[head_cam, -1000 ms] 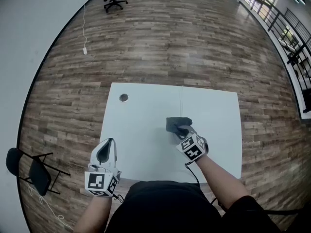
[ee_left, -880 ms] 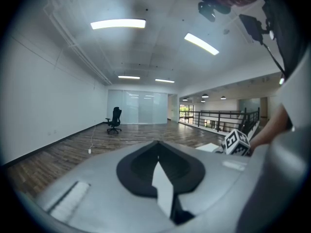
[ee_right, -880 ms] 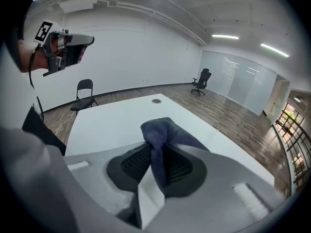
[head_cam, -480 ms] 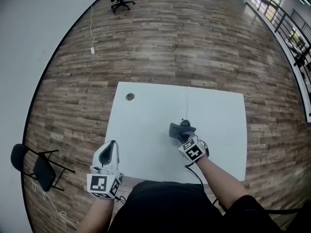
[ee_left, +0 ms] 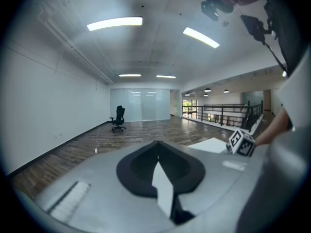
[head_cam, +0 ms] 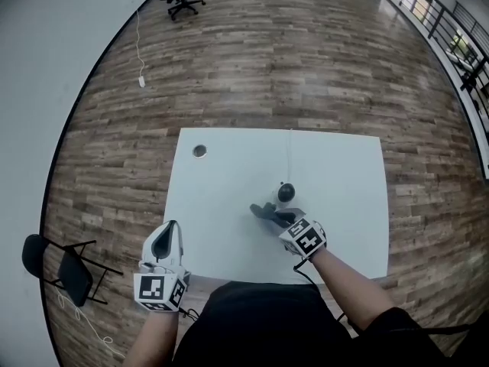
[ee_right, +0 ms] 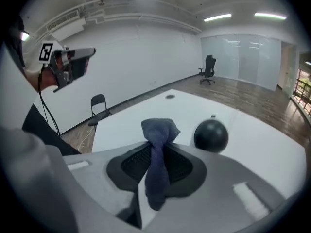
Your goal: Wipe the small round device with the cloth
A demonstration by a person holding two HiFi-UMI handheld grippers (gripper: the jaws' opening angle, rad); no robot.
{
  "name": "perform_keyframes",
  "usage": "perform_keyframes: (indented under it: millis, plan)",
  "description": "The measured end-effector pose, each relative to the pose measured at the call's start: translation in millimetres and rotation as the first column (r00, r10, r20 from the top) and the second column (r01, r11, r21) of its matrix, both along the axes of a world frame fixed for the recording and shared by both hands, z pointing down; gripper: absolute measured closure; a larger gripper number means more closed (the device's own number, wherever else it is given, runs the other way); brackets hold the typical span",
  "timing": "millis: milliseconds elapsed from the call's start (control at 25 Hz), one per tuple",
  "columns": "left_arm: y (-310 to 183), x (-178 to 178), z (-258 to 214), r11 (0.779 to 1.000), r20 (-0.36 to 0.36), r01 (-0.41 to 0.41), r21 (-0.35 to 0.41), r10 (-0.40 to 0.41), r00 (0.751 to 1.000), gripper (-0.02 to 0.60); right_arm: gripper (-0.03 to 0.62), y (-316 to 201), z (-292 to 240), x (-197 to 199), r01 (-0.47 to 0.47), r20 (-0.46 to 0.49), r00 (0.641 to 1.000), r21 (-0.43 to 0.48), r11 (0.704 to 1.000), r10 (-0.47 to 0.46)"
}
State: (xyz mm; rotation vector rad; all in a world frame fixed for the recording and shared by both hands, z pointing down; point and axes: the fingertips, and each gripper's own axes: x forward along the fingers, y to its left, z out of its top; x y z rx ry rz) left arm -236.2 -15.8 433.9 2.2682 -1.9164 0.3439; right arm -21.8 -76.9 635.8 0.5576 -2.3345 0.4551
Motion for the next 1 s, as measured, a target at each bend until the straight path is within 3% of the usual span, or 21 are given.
perform_keyframes:
  millis: [120,240,360,480,520,640,680,720,760,880,920,1000]
  plan:
    - [-4,7,2,1.0,0.003,-0.018,0.003,0.018,1.0,0.574,0.516,-29,-51,6,-0.067,0.072,0.996,0.109,0.992,0.059]
    - [-3,11,4,1.0,-0.002,-0.022,0.008,0.022,1.0,0.574,0.516,-64,-94,22,-0.142,0.078,0.989,0.285,0.948,0.125]
    - [0,12,4,1.0,0.0,-0.017,0.014,0.017,1.0,0.574,0.516,-93,-109,39,-0.145,-0.007,0.986,0.429,0.891,0.164]
    - [7,5,5,1.0,0.001,0.011,0.008,-0.011,1.0,0.574,0.516,-113,-91,53,-0.144,-0.116,0.967,0.481,0.865,0.226]
    - [10,2,5,1.0,0.001,0.023,0.006,-0.023,1.0,0.574,0.516,-119,-91,61,-0.179,-0.115,0.955,0.513,0.84,0.274]
    - [22,-7,3,0.998,0.006,0.06,0.006,-0.06,0.998,0.574,0.516,-132,-117,86,-0.294,-0.026,0.918,0.627,0.722,0.397]
    - [26,-11,3,0.997,0.006,0.076,0.004,-0.076,0.997,0.574,0.516,-134,-123,90,-0.302,-0.016,0.914,0.639,0.707,0.405]
    - [29,-16,4,0.996,0.005,0.095,0.002,-0.095,0.995,0.574,0.516,-135,-124,90,-0.292,-0.026,0.917,0.635,0.715,0.398]
    - [32,-21,5,0.994,0.003,0.114,-0.001,-0.114,0.994,0.574,0.516,-134,-119,87,-0.27,-0.05,0.925,0.614,0.742,0.378]
    - [40,-29,10,0.989,-0.012,0.149,-0.011,-0.149,0.989,0.574,0.516,-121,-77,66,-0.169,-0.141,0.954,0.484,0.859,0.267]
    - [42,-29,11,0.989,-0.018,0.149,-0.013,-0.149,0.989,0.574,0.516,-112,-63,59,-0.136,-0.167,0.958,0.444,0.885,0.231]
    - [47,-31,13,0.989,-0.021,0.145,-0.01,-0.145,0.989,0.574,0.516,-96,-42,45,-0.089,-0.2,0.963,0.399,0.913,0.181]
